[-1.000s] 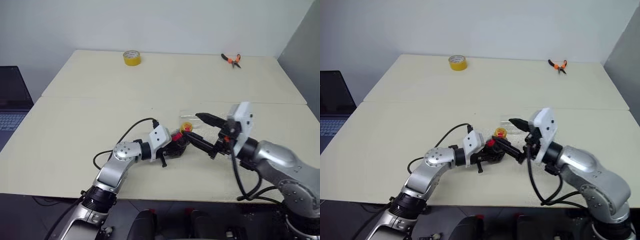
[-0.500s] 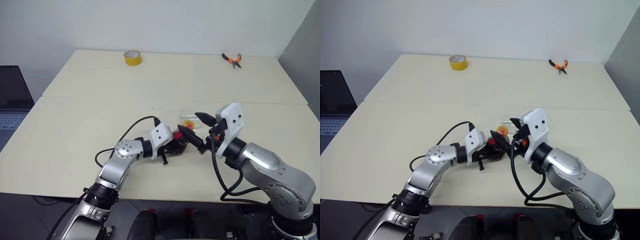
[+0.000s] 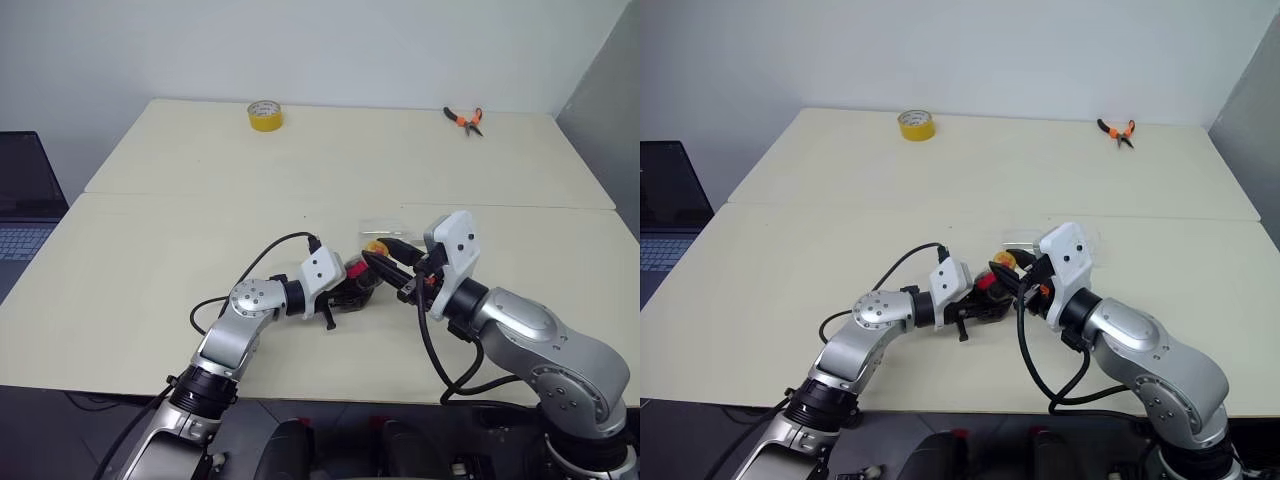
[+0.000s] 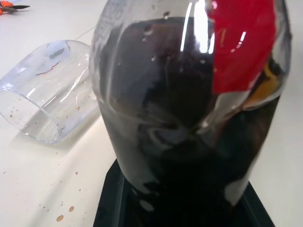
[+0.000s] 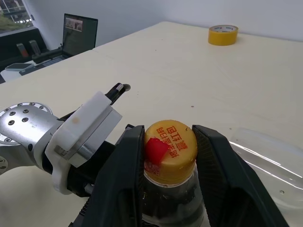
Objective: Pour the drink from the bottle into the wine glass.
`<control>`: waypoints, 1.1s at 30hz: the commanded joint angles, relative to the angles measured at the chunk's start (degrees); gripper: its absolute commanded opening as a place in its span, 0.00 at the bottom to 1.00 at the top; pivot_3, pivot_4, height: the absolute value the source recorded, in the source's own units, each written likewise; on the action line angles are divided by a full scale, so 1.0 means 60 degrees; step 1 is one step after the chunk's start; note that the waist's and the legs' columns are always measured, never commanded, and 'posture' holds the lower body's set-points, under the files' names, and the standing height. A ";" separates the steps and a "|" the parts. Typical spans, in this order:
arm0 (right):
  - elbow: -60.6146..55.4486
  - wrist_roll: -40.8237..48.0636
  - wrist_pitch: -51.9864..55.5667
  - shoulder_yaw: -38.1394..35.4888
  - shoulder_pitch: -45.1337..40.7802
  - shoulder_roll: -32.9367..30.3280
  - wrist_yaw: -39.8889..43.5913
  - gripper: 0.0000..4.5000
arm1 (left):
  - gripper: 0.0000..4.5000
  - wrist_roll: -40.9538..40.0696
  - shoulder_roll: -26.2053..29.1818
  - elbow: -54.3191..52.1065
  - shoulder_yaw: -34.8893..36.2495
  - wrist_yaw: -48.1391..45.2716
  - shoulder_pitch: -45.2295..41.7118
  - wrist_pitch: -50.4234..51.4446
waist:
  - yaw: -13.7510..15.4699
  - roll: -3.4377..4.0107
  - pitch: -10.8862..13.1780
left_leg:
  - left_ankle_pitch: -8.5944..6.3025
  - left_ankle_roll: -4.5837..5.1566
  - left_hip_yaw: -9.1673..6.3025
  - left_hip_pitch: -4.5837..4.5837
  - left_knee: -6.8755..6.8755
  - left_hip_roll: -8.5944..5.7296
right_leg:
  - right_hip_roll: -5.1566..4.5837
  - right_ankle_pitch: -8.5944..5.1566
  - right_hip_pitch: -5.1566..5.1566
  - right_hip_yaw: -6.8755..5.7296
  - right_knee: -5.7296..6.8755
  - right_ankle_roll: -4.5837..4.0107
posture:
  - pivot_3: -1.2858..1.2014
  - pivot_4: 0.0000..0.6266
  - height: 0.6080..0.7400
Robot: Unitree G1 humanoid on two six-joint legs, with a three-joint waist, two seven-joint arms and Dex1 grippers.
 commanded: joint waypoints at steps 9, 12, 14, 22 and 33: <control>0.1775 -0.0973 -0.2606 -0.0101 -0.0142 -0.2564 0.4283 0.27 | 0.17 -0.0257 0.0006 -0.0440 0.0040 -0.0184 -0.0056 -0.0097 | 0.0012 0.0000 0.0001 | -0.0001 0.0003 -0.0001 0.0002 0.0002 -0.0010 | 0.0000 0.0001 0.0012 -0.0004 -0.0021 0.0003 | 0.52 0.24 1.00; 0.3319 -0.1444 -0.3727 0.0326 -0.0784 -0.3554 0.6287 0.27 | 0.17 -0.0313 0.0030 -0.0481 0.0002 -0.0299 -0.0071 -0.0078 | 0.0005 0.0002 0.0001 | -0.0003 0.0007 0.0002 0.0004 -0.0002 -0.0007 | 0.0003 0.0003 0.0014 -0.0002 -0.0028 0.0005 | 0.52 0.24 1.00; 0.4169 -0.1850 -0.4342 0.0650 -0.1204 -0.3879 0.7092 0.27 | 0.17 -0.0321 0.0017 -0.0452 0.0002 -0.0328 -0.0100 -0.0098 | 0.0008 0.0002 0.0001 | -0.0004 0.0007 -0.0003 0.0006 -0.0002 0.0002 | 0.0008 0.0003 0.0017 -0.0009 -0.0030 0.0004 | 0.52 0.24 1.00; 0.5889 -0.2036 -0.4967 0.0904 -0.2218 -0.4216 0.8832 0.44 | 0.17 -0.0338 -0.0129 -0.0517 -0.0031 -0.0187 -0.0073 -0.0076 | 0.0032 0.0001 0.0002 | -0.0004 0.0007 -0.0006 0.0009 0.0000 0.0006 | 0.0005 0.0005 0.0028 -0.0011 -0.0039 0.0003 | 0.52 0.24 1.00; 0.0997 0.0442 -0.2543 -0.2108 0.0930 -0.3524 0.5710 1.00 | 0.16 -0.0316 -0.0324 -0.0168 -0.0068 -0.0060 -0.0202 -0.0206 | 0.0068 0.0017 0.0013 | -0.0004 0.0006 -0.0023 -0.0025 0.0002 0.0005 | -0.0003 0.0008 0.0011 -0.0030 -0.0045 0.0007 | 0.52 0.24 1.00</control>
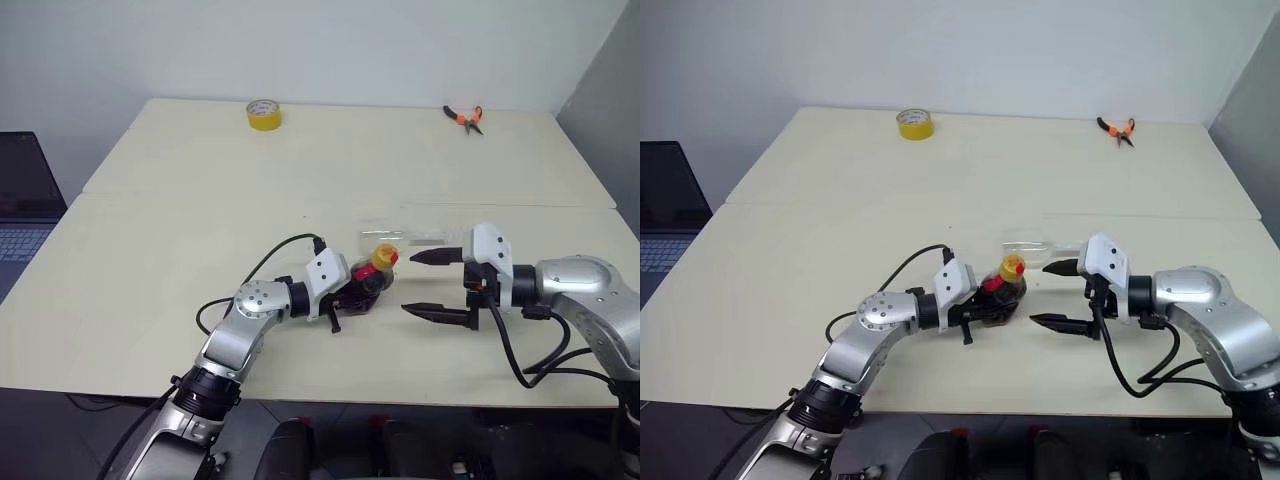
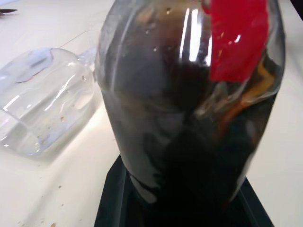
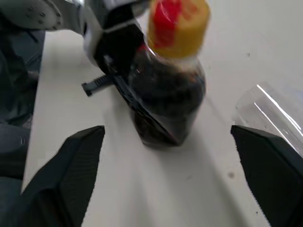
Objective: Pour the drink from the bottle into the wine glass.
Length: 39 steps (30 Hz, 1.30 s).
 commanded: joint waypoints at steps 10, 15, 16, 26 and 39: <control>-0.2432 -0.0784 0.0750 0.0710 -0.0140 0.2707 -0.4860 1.00 | 0.16 -0.0039 -0.0268 0.0001 -0.0029 -0.0002 -0.0241 -0.0328 | -0.0036 0.0002 0.0000 | 0.0001 -0.0002 0.0020 0.0013 0.0000 -0.0005 | 0.0006 0.0011 -0.0003 0.0028 0.0000 0.0020 | 0.52 0.24 1.00; -0.1861 -0.1600 0.0456 0.1079 -0.0363 0.3381 -0.5387 1.00 | 0.16 -0.0020 -0.0307 0.0112 -0.0021 -0.0017 -0.0354 -0.0354 | -0.0032 0.0002 -0.0001 | 0.0002 -0.0003 0.0020 0.0001 0.0009 -0.0012 | 0.0000 0.0011 -0.0005 0.0028 -0.0009 0.0020 | 0.52 0.24 1.00; -0.1801 -0.1638 0.0444 0.1033 -0.0371 0.3488 -0.5426 1.00 | 0.16 -0.0023 -0.0303 0.0114 -0.0023 -0.0019 -0.0354 -0.0361 | -0.0033 0.0002 -0.0001 | 0.0002 -0.0002 0.0020 0.0001 0.0010 -0.0012 | 0.0000 0.0012 -0.0005 0.0028 -0.0008 0.0020 | 0.52 0.24 1.00; -0.1796 -0.1291 0.0581 0.0149 0.0393 0.3372 -0.5118 1.00 | 0.16 -0.0014 -0.0238 0.0067 0.0006 0.0008 -0.0266 -0.0375 | -0.0031 0.0002 -0.0001 | 0.0001 0.0000 0.0019 0.0002 0.0006 -0.0010 | 0.0001 0.0012 -0.0005 0.0026 -0.0006 0.0019 | 0.52 0.24 1.00; -0.2792 0.1136 0.1274 -0.1605 0.2131 0.1827 -0.3469 1.00 | 0.16 -0.0065 -0.0123 -0.0035 0.0026 0.0056 -0.0146 -0.0365 | -0.0040 0.0005 -0.0003 | 0.0000 0.0002 0.0020 0.0013 0.0000 -0.0004 | 0.0009 0.0012 0.0001 0.0028 -0.0003 0.0019 | 0.52 0.24 1.00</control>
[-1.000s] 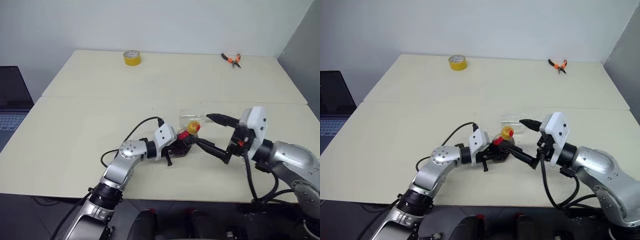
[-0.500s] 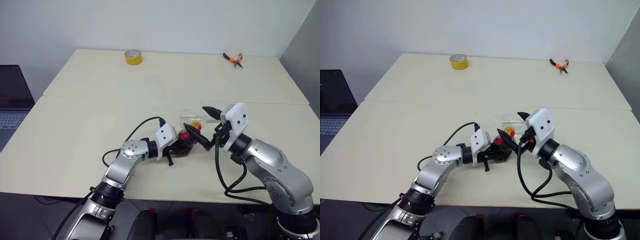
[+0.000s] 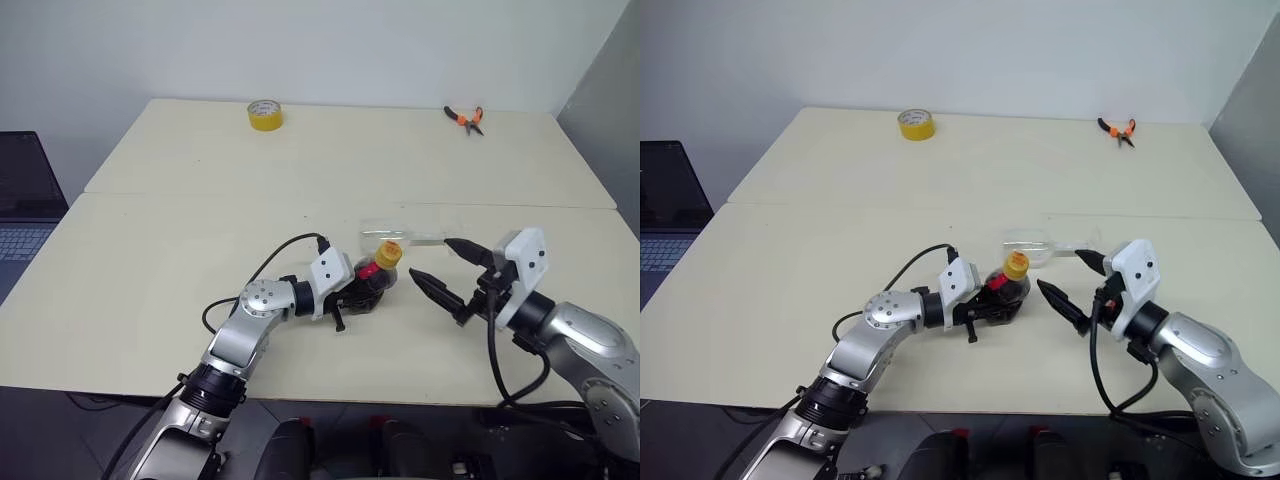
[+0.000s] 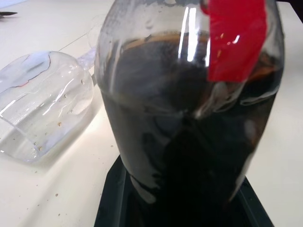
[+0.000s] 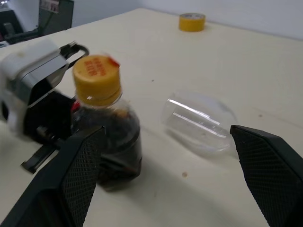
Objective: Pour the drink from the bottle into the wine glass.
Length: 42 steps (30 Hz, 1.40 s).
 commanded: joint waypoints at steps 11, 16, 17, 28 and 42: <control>-0.0373 -0.0509 -0.0118 0.1495 -0.2149 0.1002 -0.1438 1.00 | 0.16 -0.0107 -0.0046 -0.0306 0.0040 -0.0068 -0.0073 -0.0152 | -0.0003 0.0001 -0.0001 | 0.0001 -0.0002 -0.0003 -0.0009 0.0001 -0.0001 | 0.0003 -0.0001 -0.0003 0.0002 -0.0010 0.0000 | 0.52 0.24 1.00; 0.0099 -0.1389 -0.0455 0.1820 -0.2100 0.1078 -0.1582 1.00 | 0.16 -0.0107 -0.0065 -0.0325 0.0015 -0.0071 -0.0106 -0.0117 | -0.0004 0.0001 -0.0001 | 0.0001 -0.0002 0.0003 -0.0008 0.0009 -0.0006 | -0.0006 0.0001 -0.0003 0.0005 -0.0005 0.0002 | 0.52 0.24 1.00; 0.0155 -0.1477 -0.0500 0.1777 -0.2071 0.1060 -0.1575 1.00 | 0.16 -0.0105 -0.0065 -0.0320 0.0019 -0.0069 -0.0110 -0.0117 | -0.0004 0.0001 -0.0001 | 0.0001 -0.0001 0.0002 -0.0006 0.0008 -0.0006 | -0.0006 0.0001 -0.0003 0.0004 -0.0002 0.0001 | 0.52 0.24 1.00; -0.0385 -0.0495 -0.0208 0.0658 -0.1016 0.0626 -0.0818 1.00 | 0.16 -0.0102 -0.0037 -0.0318 0.0030 -0.0080 -0.0104 -0.0117 | 0.0010 0.0001 -0.0001 | 0.0001 -0.0001 0.0000 -0.0008 0.0007 -0.0004 | -0.0004 0.0001 -0.0002 0.0002 -0.0003 0.0001 | 0.52 0.24 1.00; -0.0860 0.1542 0.0516 -0.0340 -0.0851 -0.0489 -0.0369 1.00 | 0.16 -0.0099 0.0014 -0.0285 0.0026 -0.0102 -0.0106 -0.0152 | 0.0000 0.0002 -0.0002 | 0.0000 0.0000 0.0004 0.0000 0.0005 -0.0001 | 0.0002 0.0001 0.0001 0.0009 0.0000 0.0001 | 0.52 0.24 1.00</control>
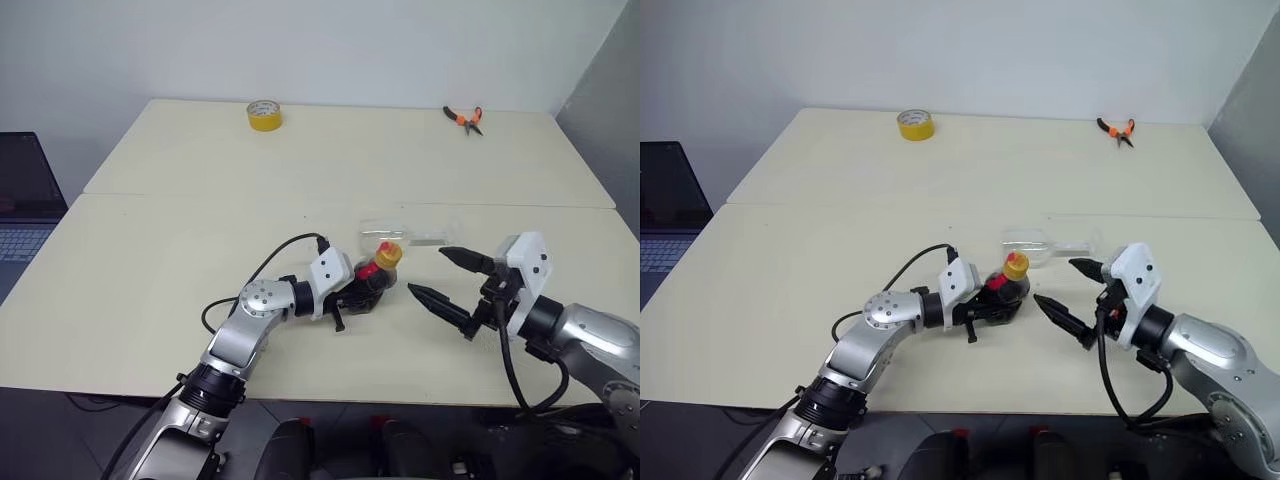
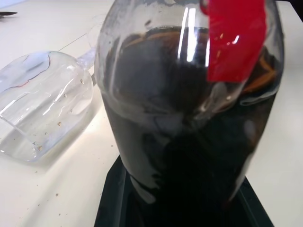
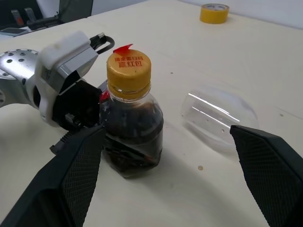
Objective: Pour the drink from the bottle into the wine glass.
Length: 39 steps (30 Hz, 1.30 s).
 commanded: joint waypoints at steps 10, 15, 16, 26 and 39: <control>-0.0135 -0.1178 -0.0523 0.1779 -0.2102 0.1185 -0.1386 1.00 | 0.16 -0.0043 -0.0062 -0.0257 0.0009 -0.0079 -0.0121 -0.0171 | -0.0011 0.0000 0.0000 | 0.0001 -0.0002 0.0000 -0.0009 0.0002 -0.0003 | -0.0003 0.0000 -0.0003 0.0000 -0.0008 0.0000 | 0.52 0.24 1.00; 0.0172 -0.1953 -0.0861 0.2241 -0.2035 0.1196 -0.1327 1.00 | 0.16 -0.0036 -0.0069 -0.0268 0.0018 -0.0068 -0.0123 -0.0156 | -0.0011 0.0000 0.0000 | 0.0001 -0.0001 -0.0002 -0.0004 0.0003 -0.0001 | -0.0003 0.0000 -0.0004 -0.0002 0.0001 0.0000 | 0.52 0.24 1.00; 0.0231 -0.2049 -0.0900 0.2252 -0.1997 0.1196 -0.1319 1.00 | 0.16 -0.0037 -0.0068 -0.0277 0.0018 -0.0068 -0.0118 -0.0153 | -0.0011 0.0000 0.0000 | 0.0001 -0.0001 -0.0002 -0.0004 0.0003 -0.0001 | -0.0002 0.0000 -0.0005 -0.0002 0.0002 0.0000 | 0.52 0.24 1.00; 0.0490 -0.2353 -0.1142 0.1590 -0.1304 0.0962 -0.1022 1.00 | 0.16 -0.0037 -0.0033 -0.0297 0.0025 -0.0087 -0.0108 -0.0162 | -0.0006 0.0000 0.0000 | 0.0001 -0.0001 -0.0001 -0.0004 0.0003 -0.0002 | -0.0003 0.0000 -0.0003 -0.0001 0.0001 0.0000 | 0.52 0.24 1.00; -0.0385 0.0392 -0.0079 -0.0504 -0.0395 -0.0010 -0.0104 1.00 | 0.16 -0.0056 0.0022 -0.0191 0.0025 -0.0193 -0.0211 -0.0229 | 0.0006 0.0001 -0.0001 | 0.0000 0.0000 -0.0001 0.0001 0.0000 0.0000 | -0.0001 0.0000 0.0002 -0.0001 0.0000 0.0000 | 0.52 0.24 1.00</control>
